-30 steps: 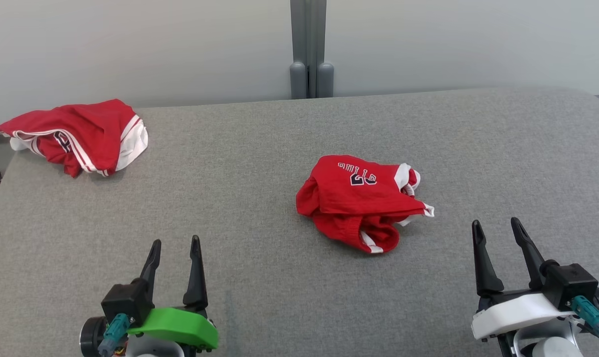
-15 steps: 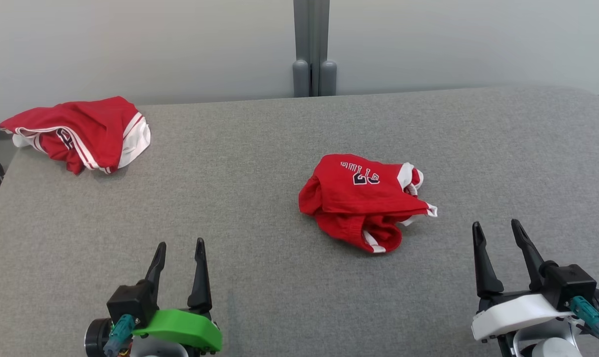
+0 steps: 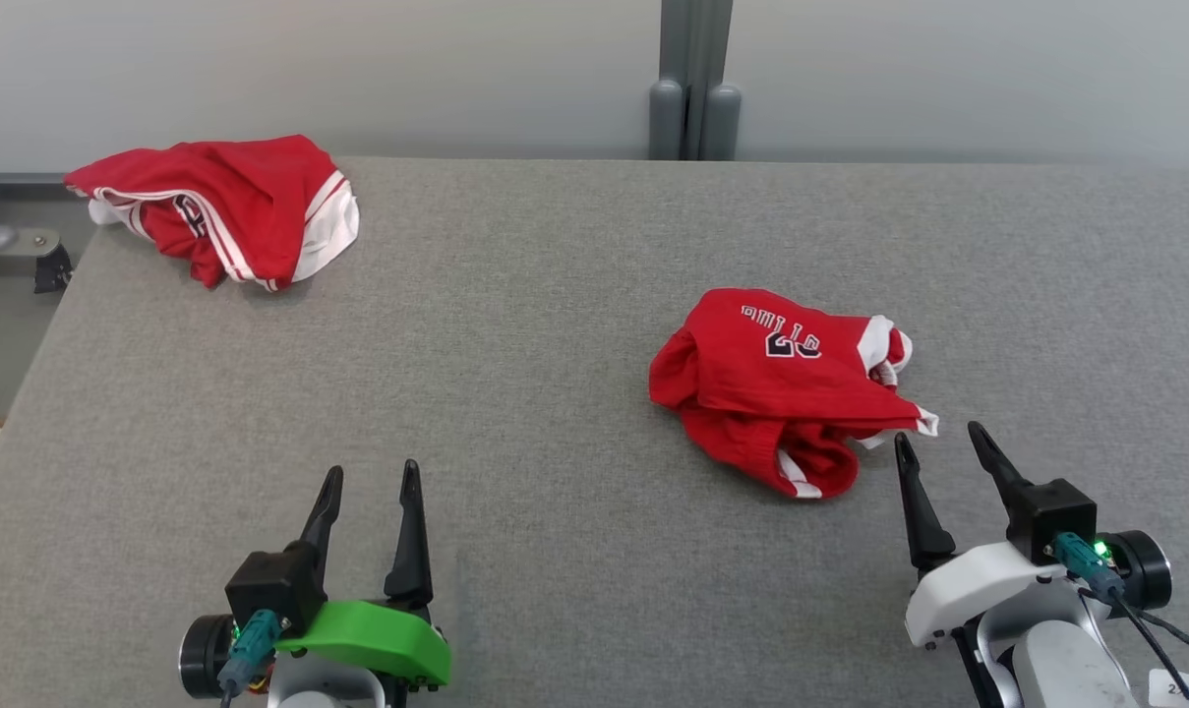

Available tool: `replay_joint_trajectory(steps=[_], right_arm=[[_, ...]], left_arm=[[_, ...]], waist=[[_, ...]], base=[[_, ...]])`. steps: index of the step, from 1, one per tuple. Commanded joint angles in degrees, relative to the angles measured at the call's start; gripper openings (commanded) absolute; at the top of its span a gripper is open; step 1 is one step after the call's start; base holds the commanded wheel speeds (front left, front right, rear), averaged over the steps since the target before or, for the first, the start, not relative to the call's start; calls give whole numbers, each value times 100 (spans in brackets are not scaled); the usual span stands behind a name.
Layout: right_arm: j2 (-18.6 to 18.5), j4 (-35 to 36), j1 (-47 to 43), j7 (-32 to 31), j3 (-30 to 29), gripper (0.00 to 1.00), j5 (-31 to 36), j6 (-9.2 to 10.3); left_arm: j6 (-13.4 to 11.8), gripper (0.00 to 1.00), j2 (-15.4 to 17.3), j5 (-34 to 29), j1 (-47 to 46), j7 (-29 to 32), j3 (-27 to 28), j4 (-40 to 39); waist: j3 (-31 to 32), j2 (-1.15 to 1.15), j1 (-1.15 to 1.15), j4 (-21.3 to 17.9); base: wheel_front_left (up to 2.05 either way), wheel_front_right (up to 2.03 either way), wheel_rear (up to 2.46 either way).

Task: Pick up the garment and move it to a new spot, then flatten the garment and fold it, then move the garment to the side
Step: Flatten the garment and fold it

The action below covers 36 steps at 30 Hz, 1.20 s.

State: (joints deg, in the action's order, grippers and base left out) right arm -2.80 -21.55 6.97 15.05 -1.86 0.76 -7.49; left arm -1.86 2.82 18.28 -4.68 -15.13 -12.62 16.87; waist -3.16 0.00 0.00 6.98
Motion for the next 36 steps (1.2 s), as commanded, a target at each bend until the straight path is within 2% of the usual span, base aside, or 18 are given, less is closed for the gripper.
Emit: replay_joint_trajectory(steps=[1, 9, 10, 11, 13, 19, 28, 36], right_arm=[[-16, -152, 151, 20, -38, 100, 106, -1], [-18, -948, 677, 19, -123, 100, 586, -1], [-17, -1002, 728, 20, -132, 80, 608, -1], [-17, -1024, 770, 20, -142, 46, 630, -1], [-17, -1050, 806, 20, -155, 0, 639, -1], [-15, -637, 827, 19, 28, 0, 444, -1], [-14, 166, 1037, 20, 1205, 0, -58, -1], [-18, -353, 1705, 20, 2553, 0, -445, -1]], left_arm=[[-13, 100, 14, -2, -92, -3, 10, 3], [13, 100, 13, -52, -97, -3, -4, 44], [16, 100, 13, -59, -93, -3, -5, 51], [18, 100, 13, -56, -89, -3, -6, 54], [16, 100, 13, -65, -77, -3, -6, 60], [8, 100, 13, -82, -1, -3, -39, 78], [20, 100, 14, -34, -1, -3, -193, 99], [-25, 100, 13, 42, -172, -3, -300, -42]], waist=[[-125, 0, 0, 205], [-155, 0, 0, 435], [-148, 0, 0, 449], [-145, 0, 0, 457], [-130, 0, 0, 468], [-66, 0, 0, 456], [18, 0, 0, 626], [-144, 0, 0, 1162]], base=[[0, 0, 0], [0, 0, 0], [0, 0, 0], [0, 0, 0], [0, 0, 0], [0, 0, 0], [0, 0, 0], [0, 0, 0]])
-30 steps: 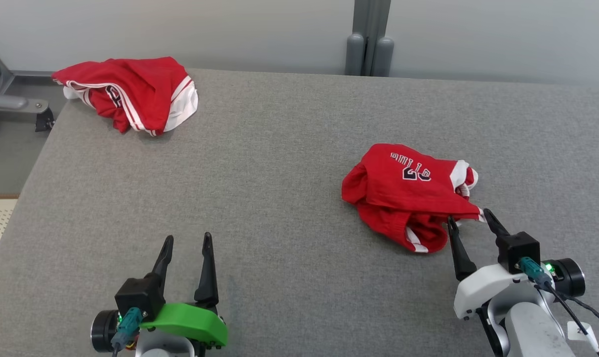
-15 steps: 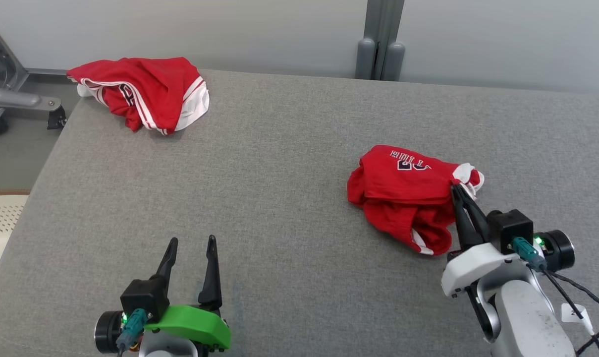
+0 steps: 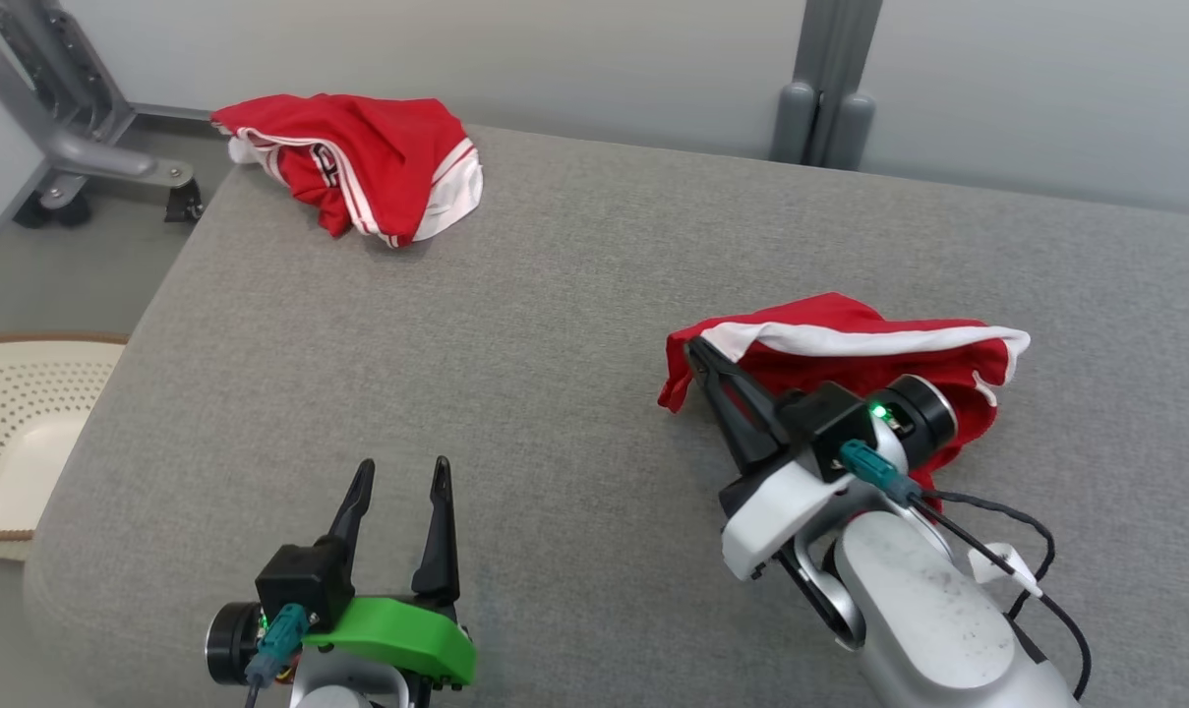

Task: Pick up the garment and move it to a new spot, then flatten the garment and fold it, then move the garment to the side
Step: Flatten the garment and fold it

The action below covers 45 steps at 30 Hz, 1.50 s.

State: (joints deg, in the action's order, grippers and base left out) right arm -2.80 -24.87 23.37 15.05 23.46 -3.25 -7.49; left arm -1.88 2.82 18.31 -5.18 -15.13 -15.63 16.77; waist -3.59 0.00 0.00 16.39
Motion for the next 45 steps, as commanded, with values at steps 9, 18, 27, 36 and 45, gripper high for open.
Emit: replay_joint_trajectory(steps=[9, 18, 27, 36, 45], right_arm=[[-19, -1097, 591, 20, 1084, 0, -471, -1], [-20, -1256, 821, 20, 1564, 100, -852, -1], [-19, -327, 558, 19, 997, 100, -813, -1], [-16, 880, -603, 20, -748, 100, -439, -1], [-11, 1332, -2004, 19, -1704, 100, -259, -1]], left_arm=[[-126, 100, 12, 134, -199, -3, -67, -281], [-201, 100, 13, 155, -184, -3, -32, -393], [-162, 100, 14, 35, -170, -3, 9, -414], [-93, 100, 14, -68, -142, -3, 30, -409], [-53, 100, 15, -124, -115, -3, 36, -383]], waist=[[-381, 0, 0, 783], [-444, 0, 0, 640], [-272, 0, 0, 18], [-54, 0, 0, -547], [-80, 0, 0, -896]], base=[[0, 0, 0], [0, 0, 0], [0, 0, 0], [0, 0, 0], [0, 0, 0]])
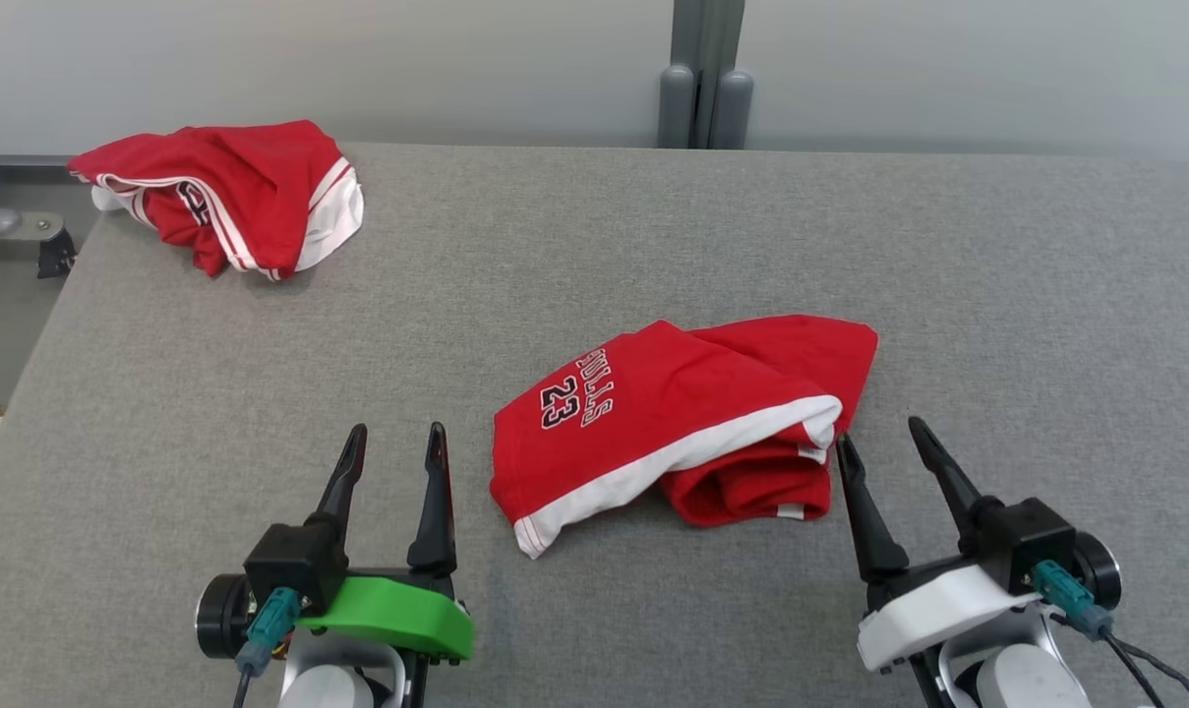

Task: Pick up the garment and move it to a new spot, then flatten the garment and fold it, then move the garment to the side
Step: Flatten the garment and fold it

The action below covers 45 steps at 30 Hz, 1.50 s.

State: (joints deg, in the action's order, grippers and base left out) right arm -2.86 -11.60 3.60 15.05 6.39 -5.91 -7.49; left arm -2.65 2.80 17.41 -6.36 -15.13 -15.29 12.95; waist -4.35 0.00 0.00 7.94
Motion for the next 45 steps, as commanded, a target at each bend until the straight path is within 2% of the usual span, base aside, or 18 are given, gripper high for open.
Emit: replay_joint_trajectory(steps=[1, 6, 14, 16, 17, 18, 25, 32, 38, 42, 45], right_arm=[[-7, -37, -99, 20, 27, 100, -15, -1], [-7, -561, -41, 20, 124, 100, -2, -1], [-10, -1939, 715, 20, 113, 100, 79, -1], [-10, -2171, 853, 20, 70, 24, 174, -1], [-11, -2243, 900, 20, 36, 5, 190, -1], [-14, -2313, 951, 19, -20, 0, 232, -1], [-435, -2214, 1145, 19, -301, 0, 707, -1], [-1255, -2179, 1396, 7, -162, 0, 1259, 0], [-1958, -2157, 1710, -174, -4, 0, 1347, 2], [-2164, -2028, 1847, -232, -62, 0, 1240, 3], [-2105, -2069, 1844, -288, -93, 0, 1137, 2]], left_arm=[[26, 100, 17, -37, -5, -3, 3, 2], [41, 100, 17, -35, -69, -3, -27, 26], [30, 100, 16, -35, -134, -3, -37, 43], [42, 100, 16, -39, -112, -3, -29, 61], [41, 100, 16, -41, -101, -3, -28, 66], [36, 100, 16, -39, -82, -3, -18, 70], [10, 100, 16, -8, 59, -3, 15, 68], [2, 100, 17, 76, 124, -3, -101, 77], [-2, 100, 17, 117, 147, -3, -154, 90], [4, 100, 17, 108, 167, -3, -138, 89], [15, 100, 17, 93, 170, -3, -128, 94]], waist=[[-15, 0, 0, -57], [-67, 0, 0, 13], [-131, 0, 0, 323], [-120, 0, 0, 382], [-111, 0, 0, 401], [-98, 0, 0, 416], [35, 0, 0, 342], [129, 0, 0, 226], [153, 0, 0, 225], [158, 0, 0, 247], [145, 0, 0, 260]], base=[[0, 0, 0], [0, 0, 0], [0, 0, 0], [0, 0, 0], [0, 0, 0], [0, 0, 0], [0, 0, 0], [0, 0, 0], [0, 0, 0], [0, 0, 0], [0, 0, 0]])
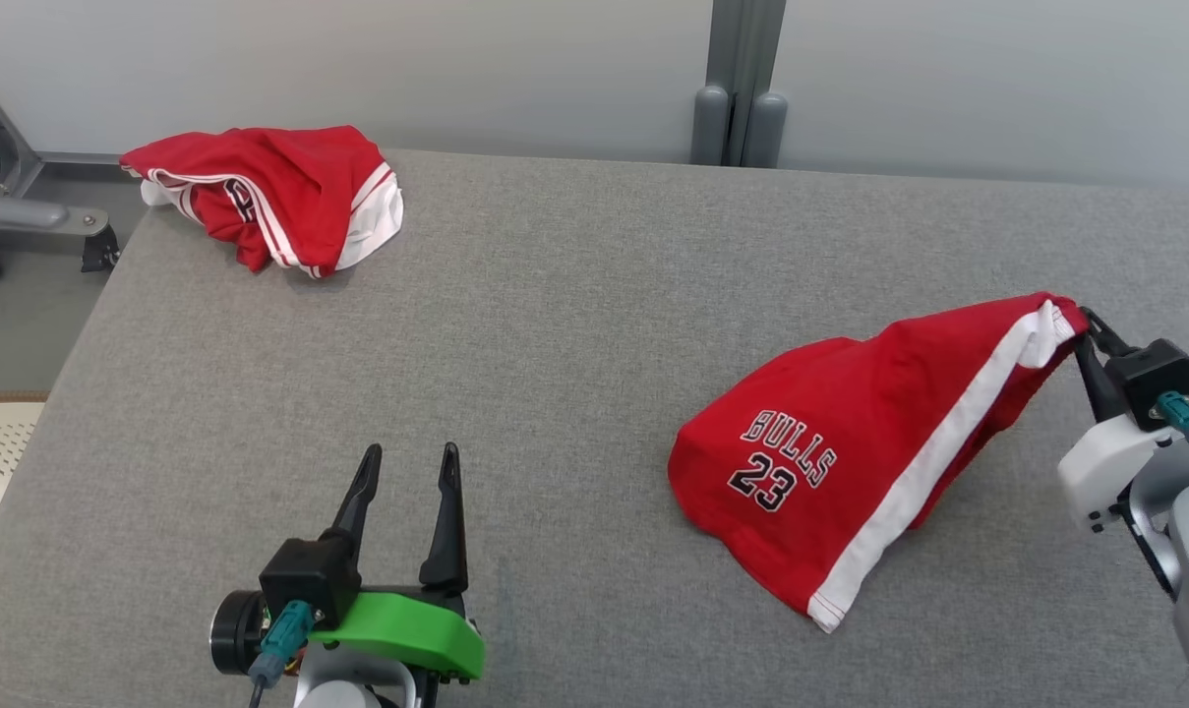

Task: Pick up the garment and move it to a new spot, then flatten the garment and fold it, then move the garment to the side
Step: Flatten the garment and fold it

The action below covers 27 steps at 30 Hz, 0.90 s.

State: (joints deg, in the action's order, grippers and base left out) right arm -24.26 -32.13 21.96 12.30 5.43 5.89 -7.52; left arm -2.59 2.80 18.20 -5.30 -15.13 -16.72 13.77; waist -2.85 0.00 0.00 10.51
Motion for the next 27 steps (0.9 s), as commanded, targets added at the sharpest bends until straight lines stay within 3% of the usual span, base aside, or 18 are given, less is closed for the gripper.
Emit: replay_joint_trajectory(steps=[1, 7, 8, 9, 10, 15, 20, 27], right_arm=[[116, -87, -43, -36, 33, 0, -89, 5], [468, -702, -132, 45, -40, 1, -268, 5], [515, -822, -110, 74, -123, 26, -256, 6], [555, -913, -93, 116, -194, 58, -233, 5], [587, -981, -70, 140, -254, 100, -204, 6], [778, -1017, -105, 272, -651, 100, -263, 6], [1073, -309, -512, 291, -967, 100, -580, 6], [1492, 482, -1186, 292, -791, 100, -986, 5]], left_arm=[[14, 100, 17, 8, 58, -3, 16, 10], [33, 100, 17, -27, -54, -3, 7, -5], [33, 100, 17, -36, -72, -3, 14, -7], [33, 100, 17, -48, -82, -3, 18, -7], [35, 100, 17, -51, -89, -3, 23, -3], [30, 100, 17, -88, -77, -3, 74, 3], [13, 100, 17, -85, -40, -3, 89, -23], [29, 100, 17, -79, -59, -3, 99, -41]], waist=[[-16, 0, 0, 7], [-135, 0, 0, 23], [-157, 0, 0, 22], [-170, 0, 0, 20], [-182, 0, 0, 18], [-196, 0, 0, -43], [-177, 0, 0, -152], [-196, 0, 0, -243]], base=[[0, 0, 0], [0, 0, 0], [0, 0, 0], [0, 0, 0], [0, 0, 0], [0, 0, 0], [0, 0, 0], [0, 0, 0]])
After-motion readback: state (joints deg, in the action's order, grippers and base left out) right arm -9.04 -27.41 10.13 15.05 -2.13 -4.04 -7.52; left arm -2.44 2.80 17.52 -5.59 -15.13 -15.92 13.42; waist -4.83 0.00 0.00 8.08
